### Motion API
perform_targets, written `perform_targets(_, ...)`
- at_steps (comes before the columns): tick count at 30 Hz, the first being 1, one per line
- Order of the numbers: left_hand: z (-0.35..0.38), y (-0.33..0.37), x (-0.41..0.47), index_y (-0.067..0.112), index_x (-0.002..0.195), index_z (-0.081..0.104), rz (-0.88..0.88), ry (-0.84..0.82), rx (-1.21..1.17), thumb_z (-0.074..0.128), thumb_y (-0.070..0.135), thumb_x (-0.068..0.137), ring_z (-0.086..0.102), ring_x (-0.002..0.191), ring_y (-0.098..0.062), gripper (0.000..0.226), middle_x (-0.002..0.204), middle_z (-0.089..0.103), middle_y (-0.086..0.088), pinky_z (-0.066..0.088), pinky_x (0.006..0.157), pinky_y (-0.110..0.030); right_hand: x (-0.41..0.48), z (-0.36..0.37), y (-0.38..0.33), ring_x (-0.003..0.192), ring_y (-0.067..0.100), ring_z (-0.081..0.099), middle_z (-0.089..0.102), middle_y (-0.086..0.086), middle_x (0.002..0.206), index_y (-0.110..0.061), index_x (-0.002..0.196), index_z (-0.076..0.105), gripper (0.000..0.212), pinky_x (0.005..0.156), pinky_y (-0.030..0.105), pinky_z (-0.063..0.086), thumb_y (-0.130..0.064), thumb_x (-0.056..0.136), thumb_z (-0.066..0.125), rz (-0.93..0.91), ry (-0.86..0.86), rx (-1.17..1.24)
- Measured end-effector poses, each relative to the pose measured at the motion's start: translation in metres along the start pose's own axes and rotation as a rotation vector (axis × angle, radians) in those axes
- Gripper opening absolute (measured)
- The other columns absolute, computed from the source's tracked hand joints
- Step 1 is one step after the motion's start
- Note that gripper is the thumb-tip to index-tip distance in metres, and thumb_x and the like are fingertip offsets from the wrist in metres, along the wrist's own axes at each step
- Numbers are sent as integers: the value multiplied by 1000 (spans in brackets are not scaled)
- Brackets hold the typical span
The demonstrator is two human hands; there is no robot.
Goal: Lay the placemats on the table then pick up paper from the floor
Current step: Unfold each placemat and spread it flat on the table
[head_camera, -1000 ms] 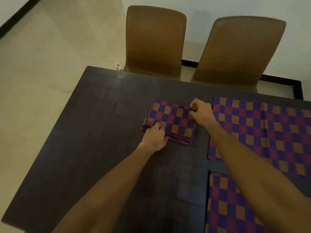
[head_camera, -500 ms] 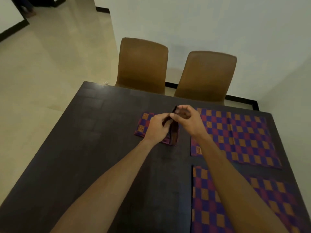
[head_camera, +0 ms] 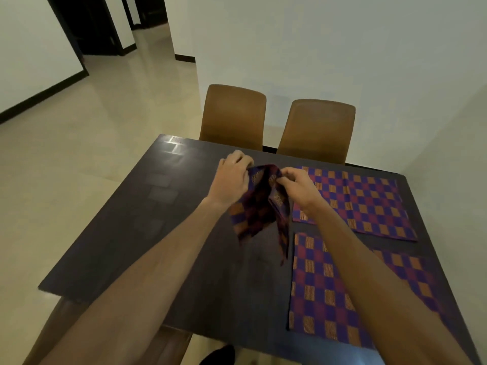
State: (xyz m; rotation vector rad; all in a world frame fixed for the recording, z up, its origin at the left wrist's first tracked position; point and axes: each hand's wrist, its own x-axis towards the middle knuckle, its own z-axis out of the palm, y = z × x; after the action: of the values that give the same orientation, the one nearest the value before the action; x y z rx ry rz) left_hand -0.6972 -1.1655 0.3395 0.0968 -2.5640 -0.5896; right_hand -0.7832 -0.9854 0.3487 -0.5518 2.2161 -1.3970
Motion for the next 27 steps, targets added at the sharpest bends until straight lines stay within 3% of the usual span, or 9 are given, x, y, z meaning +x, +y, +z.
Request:
perform_targets(4, -22, 38, -49, 9, 105, 67, 79, -221, -316, 62, 8, 91, 60, 89, -13, 15, 102, 63, -1, 51, 80, -26, -27, 17, -16, 93, 23, 69, 72, 10, 98, -10, 100, 70, 22, 83, 37, 58, -5, 99, 49, 23, 3, 174)
perform_targets(8, -28, 55, -93, 11, 114, 63, -96, -263, -616, 61, 34, 97, 68, 91, -9, 29, 102, 71, -1, 54, 80, -23, -39, 28, -19, 94, 23, 71, 74, 8, 97, -12, 97, 73, 18, 85, 43, 59, -10, 94, 55, 59, 116, 127)
perform_targets(12, -30, 46, -104, 22, 91, 64, -126, -189, -529, 63, 20, 97, 64, 75, 6, 7, 80, 64, 14, 48, 68, -15, -53, 44, -21, 101, 23, 69, 69, 9, 110, -12, 116, 65, 22, 84, 42, 60, -19, 96, 58, 82, 158, 137)
perform_targets(15, -35, 28, -94, 12, 82, 69, -218, -96, -501, 66, 24, 94, 70, 73, -12, 17, 78, 72, -1, 57, 67, -39, -66, 52, -27, 101, 22, 71, 68, 10, 115, -13, 124, 57, 41, 88, 43, 59, -35, 91, 67, 32, 21, 301)
perform_targets(16, -40, 22, -90, 11, 81, 71, -225, -117, -495, 68, 22, 92, 70, 71, -14, 16, 76, 72, -2, 57, 66, -38, -71, 54, -31, 103, 20, 70, 68, 8, 116, -15, 124, 58, 45, 89, 39, 59, -38, 88, 70, 8, -55, 270)
perform_targets(20, -57, 9, -80, 22, 52, 54, -254, -168, -482, 71, -5, 80, 52, 48, 3, 43, 52, 53, 10, 39, 52, -18, -81, 70, -46, 95, 9, 70, 73, -2, 105, -19, 112, 69, 27, 76, 24, 53, -31, 88, 71, -91, -224, 23)
perform_targets(23, -72, -2, -75, 3, 68, 68, -319, -335, -575, 80, 7, 79, 66, 59, -10, 17, 64, 67, -4, 50, 55, -23, -72, 83, -52, 85, 13, 72, 75, 7, 95, -9, 105, 73, 19, 72, 29, 58, -19, 94, 63, -67, -179, 36)
perform_targets(25, -86, -16, -72, 3, 76, 71, -387, -507, -671, 84, 15, 77, 67, 61, -15, 18, 69, 70, -6, 50, 55, -22, -62, 87, -49, 84, 25, 71, 73, 13, 90, -8, 96, 75, 21, 77, 42, 60, -15, 95, 55, -46, -60, 5)
perform_targets(27, -101, -35, -67, 6, 74, 73, -368, -633, -593, 87, 24, 74, 59, 61, -20, 22, 68, 66, -10, 46, 61, -27, -53, 85, -45, 83, 19, 66, 72, 5, 87, -14, 92, 76, 24, 78, 42, 54, -14, 94, 53, -90, 19, -176)
